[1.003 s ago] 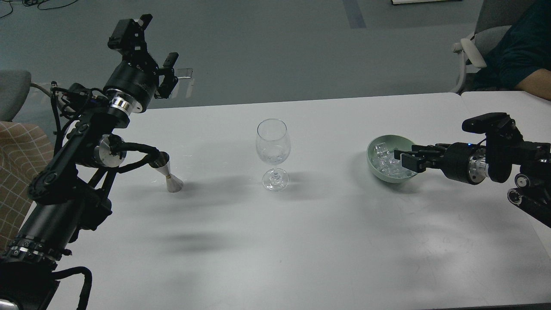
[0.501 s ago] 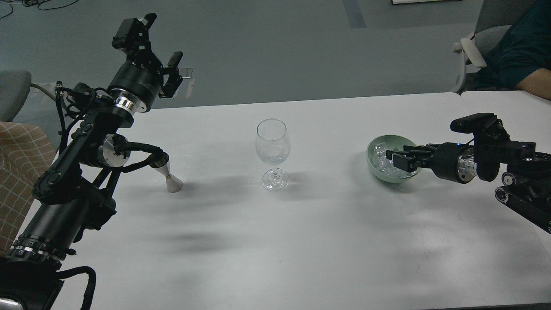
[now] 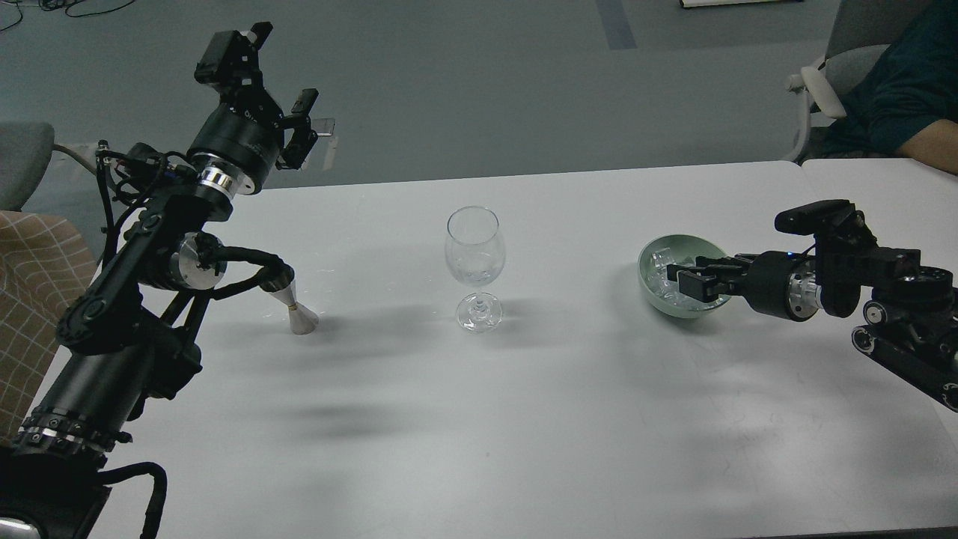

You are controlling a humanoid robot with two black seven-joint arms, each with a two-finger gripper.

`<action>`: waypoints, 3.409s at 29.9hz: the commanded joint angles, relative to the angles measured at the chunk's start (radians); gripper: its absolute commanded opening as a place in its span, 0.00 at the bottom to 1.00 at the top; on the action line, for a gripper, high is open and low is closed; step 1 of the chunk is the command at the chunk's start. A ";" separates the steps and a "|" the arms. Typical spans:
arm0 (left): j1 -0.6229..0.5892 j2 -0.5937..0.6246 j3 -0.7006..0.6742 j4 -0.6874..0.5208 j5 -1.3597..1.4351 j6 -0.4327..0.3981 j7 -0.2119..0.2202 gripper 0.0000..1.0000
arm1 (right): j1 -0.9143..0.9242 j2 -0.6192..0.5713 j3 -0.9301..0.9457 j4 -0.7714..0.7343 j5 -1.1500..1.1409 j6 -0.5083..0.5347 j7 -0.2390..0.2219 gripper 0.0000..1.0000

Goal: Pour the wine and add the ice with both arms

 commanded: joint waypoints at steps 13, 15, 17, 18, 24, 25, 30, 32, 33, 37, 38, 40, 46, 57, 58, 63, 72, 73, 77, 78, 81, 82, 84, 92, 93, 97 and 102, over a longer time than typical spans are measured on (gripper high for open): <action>0.002 0.000 -0.009 0.000 0.000 0.000 0.000 0.98 | 0.003 0.000 -0.004 -0.008 -0.001 0.005 0.000 0.46; 0.002 0.000 -0.009 0.000 0.000 0.000 0.000 0.98 | 0.003 0.000 -0.012 -0.008 -0.001 0.005 0.000 0.45; 0.002 0.002 -0.009 0.000 0.000 0.000 0.000 0.98 | 0.007 0.002 -0.021 -0.010 -0.001 0.005 0.000 0.44; 0.002 0.002 -0.009 0.000 0.000 0.000 0.000 0.98 | 0.007 0.002 -0.021 -0.010 -0.001 0.005 0.000 0.44; 0.003 0.002 -0.011 0.000 0.000 0.000 0.000 0.98 | 0.007 0.000 -0.023 -0.010 -0.001 0.005 0.000 0.38; 0.005 0.002 -0.011 0.000 0.000 0.000 0.000 0.98 | 0.007 0.000 -0.023 -0.008 -0.001 0.005 0.000 0.37; 0.005 0.002 -0.011 0.000 0.000 0.000 0.000 0.98 | 0.007 0.000 -0.023 -0.008 -0.001 0.005 0.002 0.15; 0.005 0.003 -0.011 0.000 0.000 0.000 0.000 0.98 | 0.010 0.000 -0.023 -0.007 -0.001 0.005 0.002 0.10; 0.005 0.003 -0.011 0.000 0.000 0.000 0.000 0.98 | 0.010 -0.004 -0.021 -0.005 -0.001 0.005 0.002 0.04; 0.005 0.003 -0.011 -0.001 0.000 0.000 0.000 0.98 | 0.025 -0.036 -0.017 0.019 0.009 0.004 0.004 0.00; 0.005 0.003 -0.011 -0.001 0.000 0.000 -0.002 0.98 | 0.028 -0.055 -0.015 0.031 0.011 0.004 0.004 0.00; 0.003 0.005 -0.011 -0.001 0.000 0.000 -0.002 0.98 | 0.046 -0.114 -0.010 0.094 0.020 0.004 0.004 0.00; 0.002 0.003 -0.014 -0.001 0.000 0.000 0.000 0.98 | 0.128 -0.317 0.006 0.307 0.044 0.011 0.005 0.00; -0.006 0.003 -0.014 -0.001 0.000 0.000 0.000 0.98 | 0.471 -0.363 -0.012 0.476 0.144 0.160 0.002 0.00; -0.004 0.003 -0.014 -0.001 0.000 0.000 0.000 0.98 | 0.493 -0.345 -0.017 0.476 0.150 0.172 0.002 0.00; -0.006 0.005 -0.014 -0.001 0.000 0.000 0.000 0.98 | 0.674 -0.202 -0.150 0.458 0.170 0.208 0.000 0.00; -0.006 0.006 -0.012 -0.001 0.000 0.000 0.000 0.98 | 0.800 0.101 -0.294 0.257 0.195 0.211 0.003 0.00; -0.004 0.006 -0.012 -0.001 0.000 0.000 0.000 0.98 | 0.806 0.138 -0.302 0.224 0.195 0.227 0.007 0.00; -0.003 0.005 -0.012 -0.001 0.002 0.000 0.001 0.98 | 0.841 0.272 -0.334 0.121 0.213 0.285 0.016 0.00; -0.003 0.003 -0.012 -0.001 0.002 0.000 0.000 0.98 | 0.847 0.289 -0.342 0.104 0.225 0.285 0.016 0.00; -0.003 0.002 -0.012 -0.001 0.002 0.000 0.000 0.98 | 0.884 0.379 -0.395 0.021 0.288 0.285 0.019 0.00; -0.003 0.002 -0.012 -0.001 0.002 0.000 0.001 0.98 | 0.896 0.417 -0.417 -0.014 0.295 0.285 0.028 0.00; -0.003 0.003 -0.011 -0.001 0.002 0.000 0.000 0.98 | 0.902 0.445 -0.432 -0.040 0.295 0.285 0.043 0.00; -0.003 0.003 -0.014 -0.001 0.002 0.000 0.000 0.98 | 0.912 0.496 -0.486 -0.087 0.296 0.285 0.080 0.00; -0.003 0.002 -0.014 -0.001 0.002 0.000 0.000 0.98 | 0.915 0.491 -0.495 -0.085 0.296 0.285 0.086 0.00; -0.003 0.002 -0.014 -0.001 0.000 0.000 0.000 0.98 | 0.924 0.467 -0.507 -0.076 0.301 0.285 0.088 0.00; -0.004 0.003 -0.014 -0.001 0.000 0.000 0.000 0.98 | 0.942 0.366 -0.535 0.004 0.308 0.285 0.089 0.00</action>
